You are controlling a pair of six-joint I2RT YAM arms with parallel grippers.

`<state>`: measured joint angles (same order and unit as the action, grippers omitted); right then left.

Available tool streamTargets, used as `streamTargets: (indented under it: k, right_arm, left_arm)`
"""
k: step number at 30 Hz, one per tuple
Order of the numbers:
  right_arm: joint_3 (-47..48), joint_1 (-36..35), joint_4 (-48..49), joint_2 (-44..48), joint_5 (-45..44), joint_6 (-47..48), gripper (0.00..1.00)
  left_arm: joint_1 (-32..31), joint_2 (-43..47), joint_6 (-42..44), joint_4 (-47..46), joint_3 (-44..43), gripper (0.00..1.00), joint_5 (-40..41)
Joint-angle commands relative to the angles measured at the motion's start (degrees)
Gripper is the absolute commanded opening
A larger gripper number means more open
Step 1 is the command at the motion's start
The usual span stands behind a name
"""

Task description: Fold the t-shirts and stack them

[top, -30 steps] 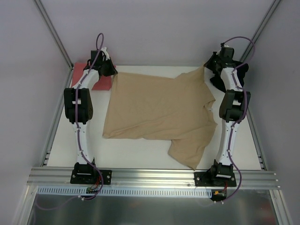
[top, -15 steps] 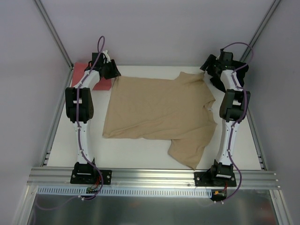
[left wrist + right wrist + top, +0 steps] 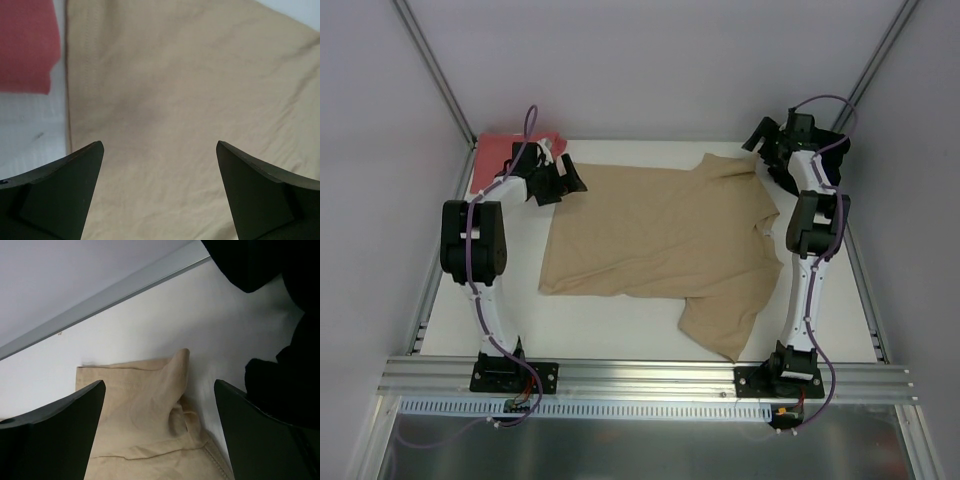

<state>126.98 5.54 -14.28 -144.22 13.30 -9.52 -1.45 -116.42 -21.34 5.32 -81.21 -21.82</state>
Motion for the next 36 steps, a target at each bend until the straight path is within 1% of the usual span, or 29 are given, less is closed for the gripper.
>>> streamTargets:
  k: [1,2,3,5,6,8,9,11,15,16,22,24,25,27,28,29,30,31,36]
  right_arm:
    - [2.49,0.52,1.71,-2.19,0.85,-3.13,0.94]
    - [2.66,0.52,2.24,-2.55,1.63,-3.66,0.91]
    - [2.66,0.52,2.5,-2.99,1.99,-4.62,0.83]
    - [2.75,0.61,3.29,-3.87,2.69,-5.51,0.74]
    - [2.84,0.61,3.47,-4.13,2.78,-6.12,0.67]
    - [2.75,0.61,4.17,-4.75,3.31,-6.74,0.63]
    - [2.84,0.7,4.61,-4.84,3.57,-7.0,0.56]
    - [2.92,0.7,5.4,-5.01,3.4,-7.36,0.54]
    - [3.8,0.7,6.11,-5.45,2.78,-7.44,0.57]
    - [4.33,0.79,6.2,-5.8,2.78,-7.62,0.55]
    - [4.24,0.7,8.83,-5.89,1.91,-7.71,0.55]
    - [4.33,0.7,9.18,-5.89,1.64,-7.62,0.52]
    - [4.33,0.7,9.27,-5.89,1.64,-7.71,0.48]
    - [4.33,0.79,9.27,-5.81,1.82,-7.36,0.43]
    - [4.33,0.79,9.27,-5.72,1.99,-7.36,0.3]
    - [4.07,0.79,9.27,-5.72,1.99,-7.01,0.19]
    - [3.89,0.79,9.53,-5.46,1.91,-6.92,0.07]
    - [3.63,0.79,9.62,-5.28,1.91,-6.92,0.0]
    - [0.03,0.79,12.69,-2.39,1.82,-5.6,0.0]
  left_arm:
    - [-1.62,8.04,-1.95,-6.73,3.51,0.99,-1.82]
    - [-2.14,8.66,-1.86,-6.64,3.86,0.99,-1.99]
    - [-2.32,9.1,-1.86,-6.47,4.56,0.99,-1.99]
    - [-2.76,10.51,-1.68,-6.03,4.92,0.99,-2.08]
    - [-2.85,10.95,-1.42,-5.76,4.92,0.99,-2.0]
    - [-3.03,12.09,-1.16,-5.59,4.92,0.99,-1.91]
    - [-3.12,12.53,-0.9,-5.59,4.92,0.99,-1.82]
    - [-3.12,13.41,-0.63,-5.59,4.83,0.98,-1.99]
    - [-3.38,14.9,0.07,-5.59,4.66,0.99,-2.0]
    - [-3.47,14.99,0.25,-5.15,4.66,0.99,-1.91]
    - [-3.47,15.26,0.86,-3.74,5.09,0.99,-1.99]
    - [-3.47,15.35,0.86,-3.92,5.45,0.99,-1.91]
    - [-3.47,15.35,0.86,-3.92,5.53,0.99,-1.91]
    - [-3.56,15.35,0.86,-4.09,5.71,0.99,-1.91]
    - [-3.56,15.35,0.86,-4.09,5.8,0.99,-1.91]
    - [-3.56,15.35,0.86,-4.09,5.89,0.99,-1.91]
    - [-3.56,15.35,0.86,-4.09,5.97,0.99,-1.82]
    - [-3.56,15.43,0.95,-4.18,5.98,0.99,-1.82]
    - [-3.56,15.35,1.66,-4.53,6.33,0.99,-0.94]
